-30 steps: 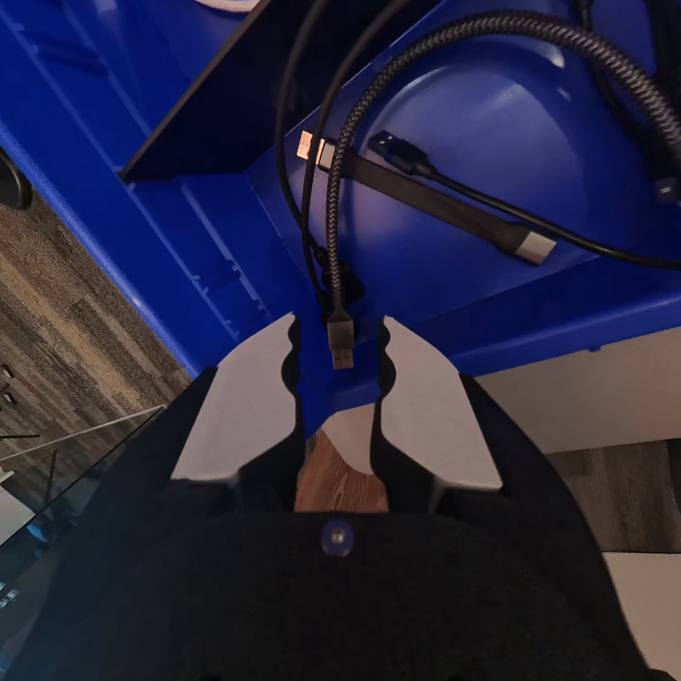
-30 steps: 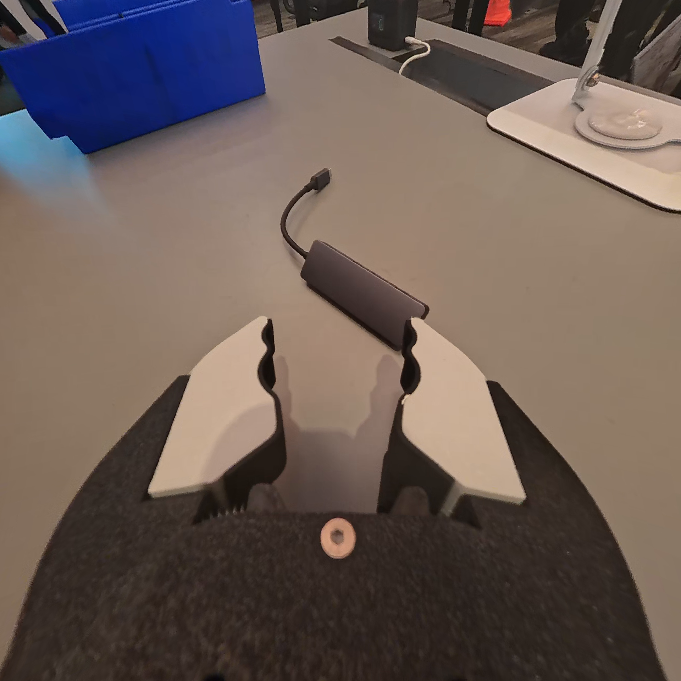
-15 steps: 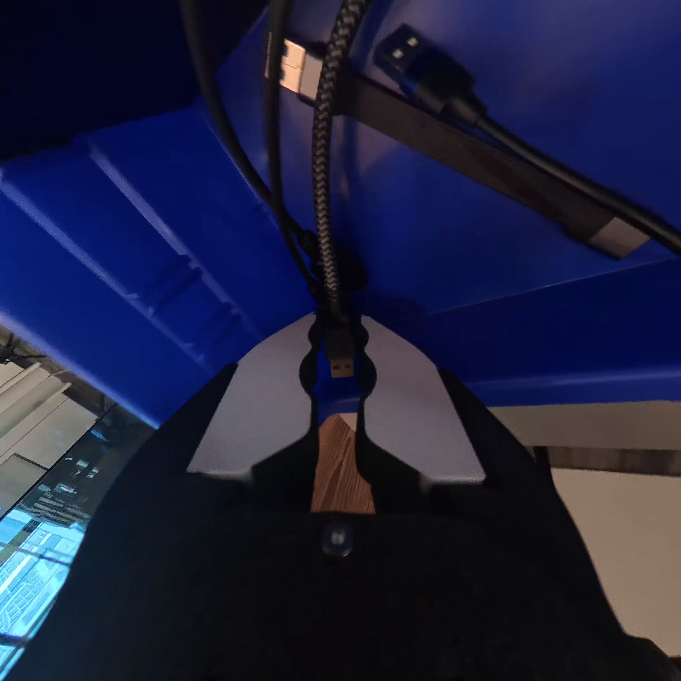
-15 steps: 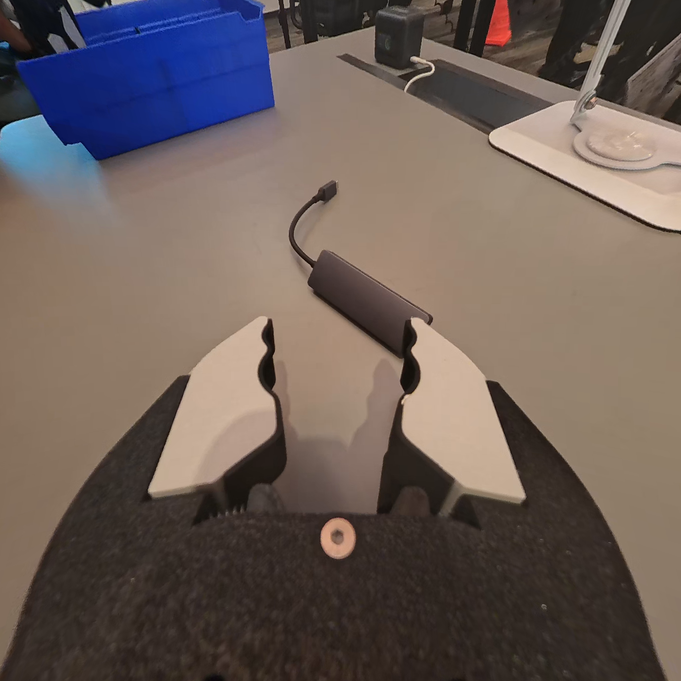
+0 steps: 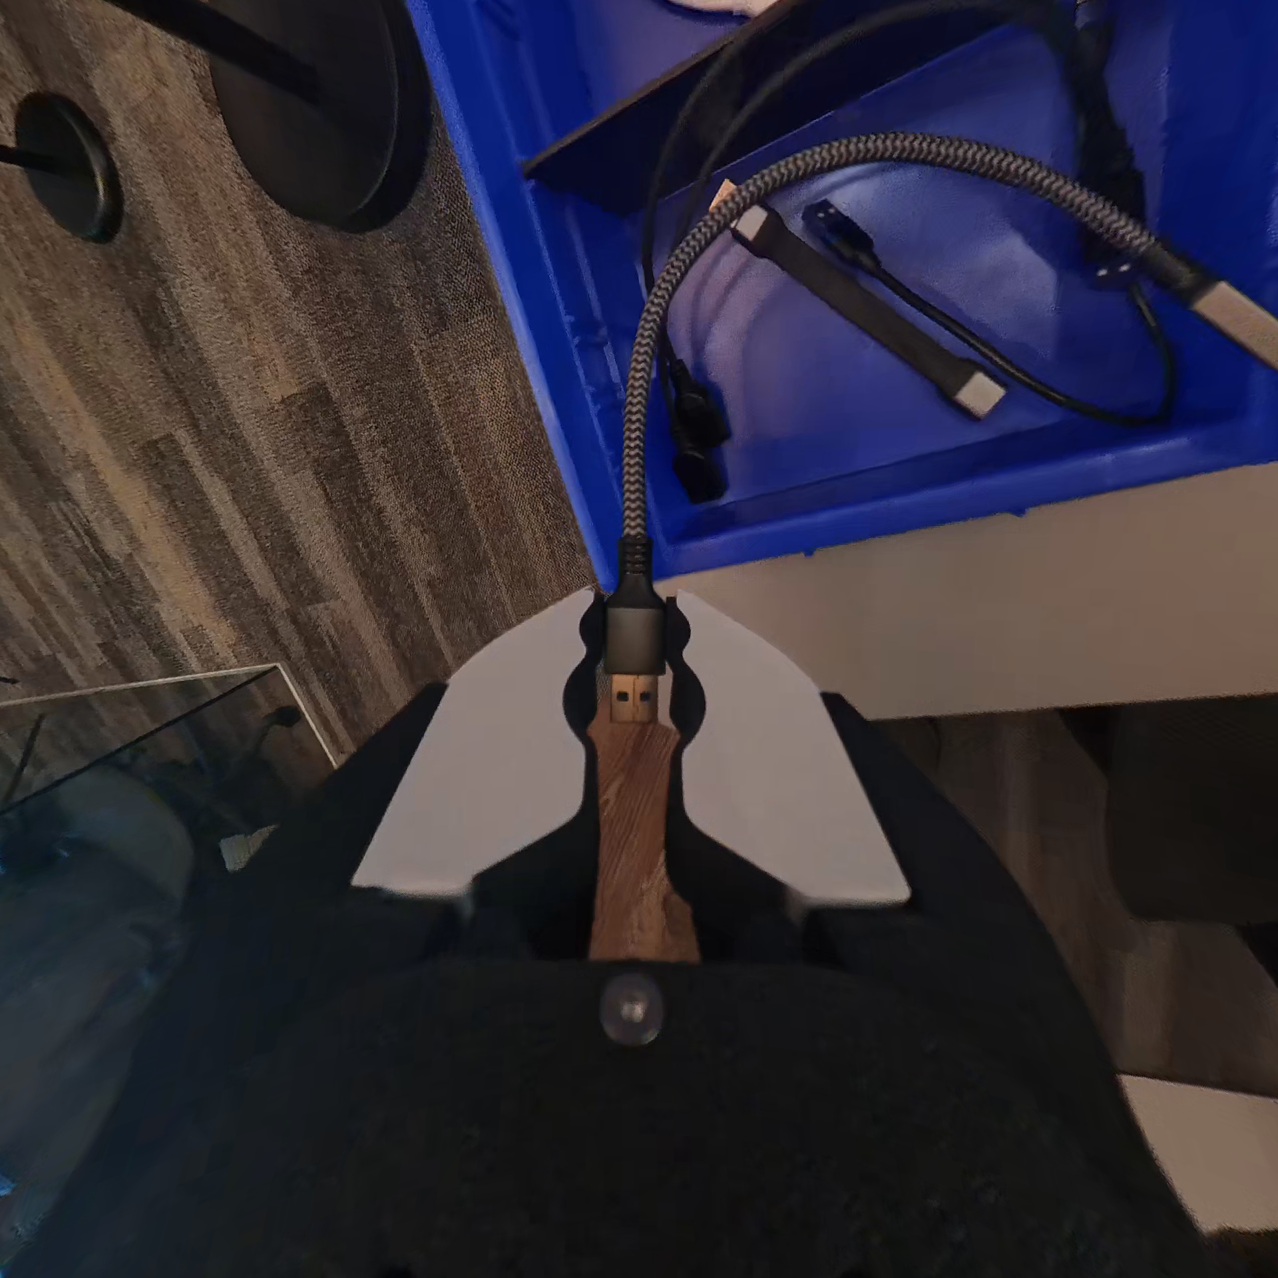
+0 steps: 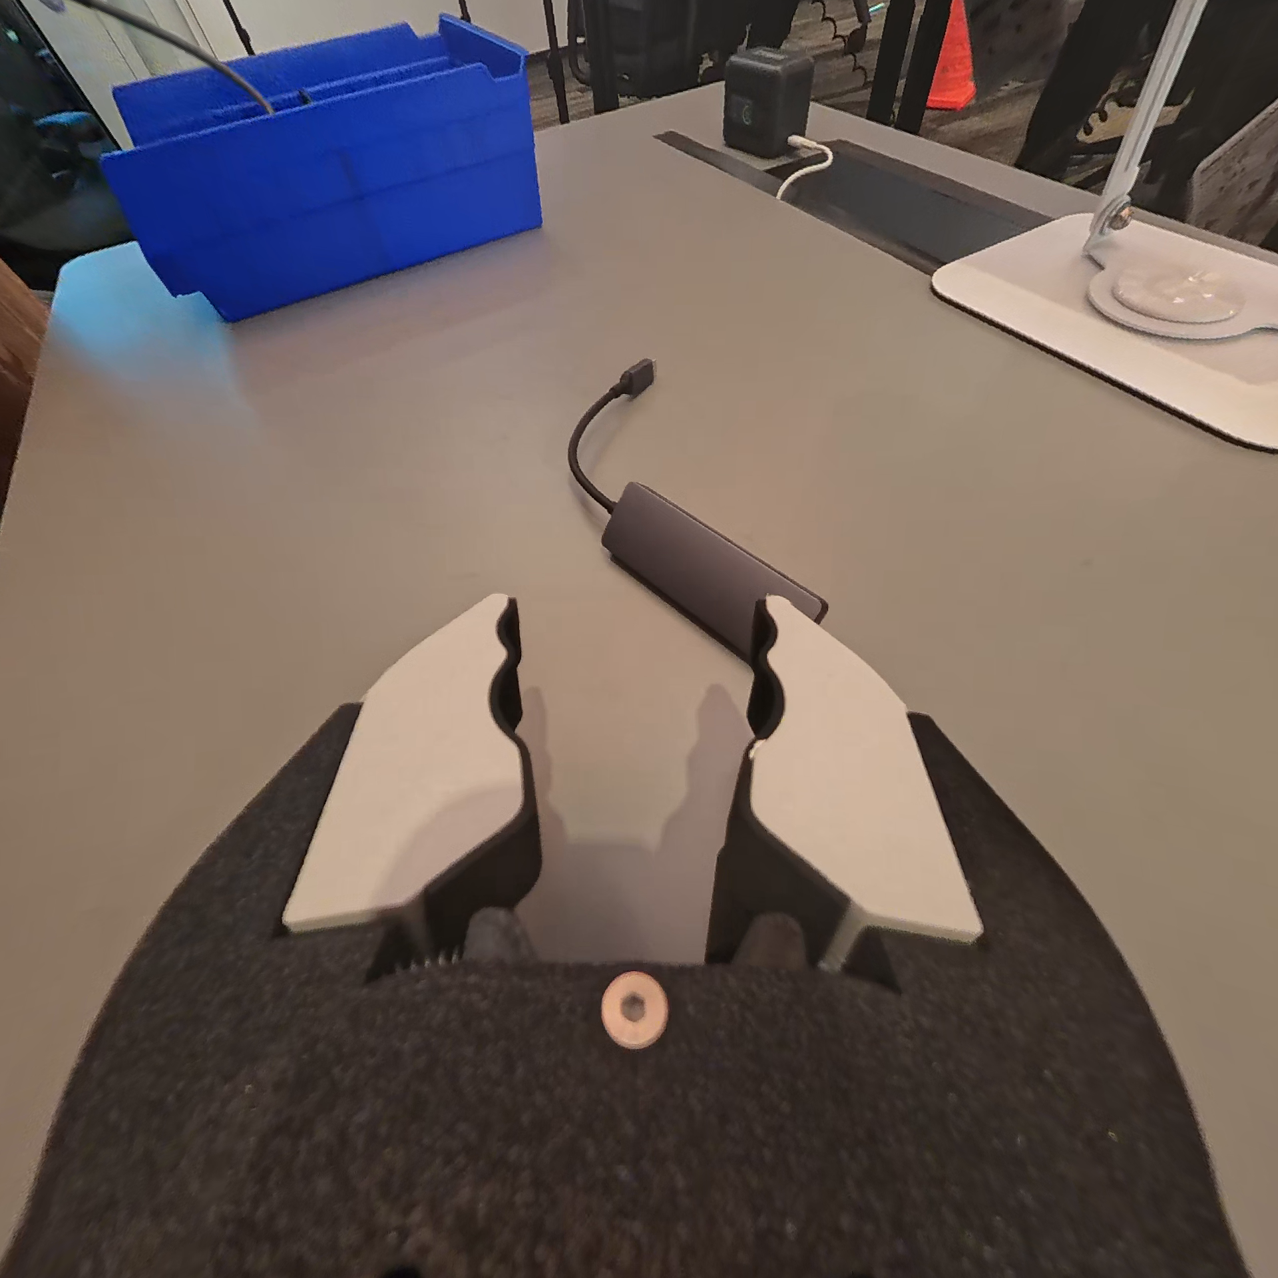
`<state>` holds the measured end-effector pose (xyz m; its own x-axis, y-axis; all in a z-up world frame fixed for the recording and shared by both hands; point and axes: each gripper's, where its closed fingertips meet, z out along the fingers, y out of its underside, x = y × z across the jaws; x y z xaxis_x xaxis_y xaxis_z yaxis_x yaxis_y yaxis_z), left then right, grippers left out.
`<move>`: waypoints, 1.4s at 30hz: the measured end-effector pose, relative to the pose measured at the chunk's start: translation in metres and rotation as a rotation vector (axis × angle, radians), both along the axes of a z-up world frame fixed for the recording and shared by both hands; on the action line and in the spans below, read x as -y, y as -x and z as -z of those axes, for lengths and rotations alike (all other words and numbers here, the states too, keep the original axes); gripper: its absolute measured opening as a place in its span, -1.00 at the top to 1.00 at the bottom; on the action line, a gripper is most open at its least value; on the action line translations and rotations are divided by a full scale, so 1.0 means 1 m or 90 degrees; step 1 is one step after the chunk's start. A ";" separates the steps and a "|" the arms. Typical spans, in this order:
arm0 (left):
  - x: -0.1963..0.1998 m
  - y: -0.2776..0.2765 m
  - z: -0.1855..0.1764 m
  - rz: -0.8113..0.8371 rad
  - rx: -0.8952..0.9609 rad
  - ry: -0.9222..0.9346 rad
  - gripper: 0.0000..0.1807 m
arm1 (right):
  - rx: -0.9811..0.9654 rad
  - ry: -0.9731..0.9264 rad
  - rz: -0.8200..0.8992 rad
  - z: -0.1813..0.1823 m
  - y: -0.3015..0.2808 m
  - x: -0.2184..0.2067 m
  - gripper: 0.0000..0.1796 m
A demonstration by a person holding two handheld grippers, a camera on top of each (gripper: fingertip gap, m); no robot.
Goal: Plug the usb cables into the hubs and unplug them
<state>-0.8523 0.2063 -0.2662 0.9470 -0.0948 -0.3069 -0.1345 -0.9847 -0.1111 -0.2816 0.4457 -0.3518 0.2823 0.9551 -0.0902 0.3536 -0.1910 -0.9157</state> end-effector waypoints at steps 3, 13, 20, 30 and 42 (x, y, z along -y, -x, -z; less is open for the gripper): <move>0.008 -0.008 -0.028 -0.012 0.005 0.015 0.83 | -0.018 0.013 -0.006 -0.003 0.001 0.002 0.31; -0.051 -0.097 -0.125 0.087 0.004 -0.157 0.83 | -0.048 0.001 0.010 -0.017 -0.008 -0.002 0.32; -0.131 -0.249 -0.102 0.288 0.074 -0.247 0.83 | -0.074 -0.013 0.054 -0.028 -0.024 -0.017 0.32; -0.213 -0.474 0.057 0.481 0.341 -0.190 0.83 | -0.162 -0.027 0.165 -0.054 -0.075 -0.051 0.32; -0.228 -0.574 0.121 0.543 0.494 -0.177 0.83 | -0.147 -0.032 0.167 -0.054 -0.084 -0.054 0.32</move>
<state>-0.2782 0.4346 -0.3877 0.5520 -0.8066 0.2115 -0.5386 -0.5385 -0.6480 -0.1979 0.5001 -0.2975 0.4959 0.8577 -0.1358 0.0803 -0.2010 -0.9763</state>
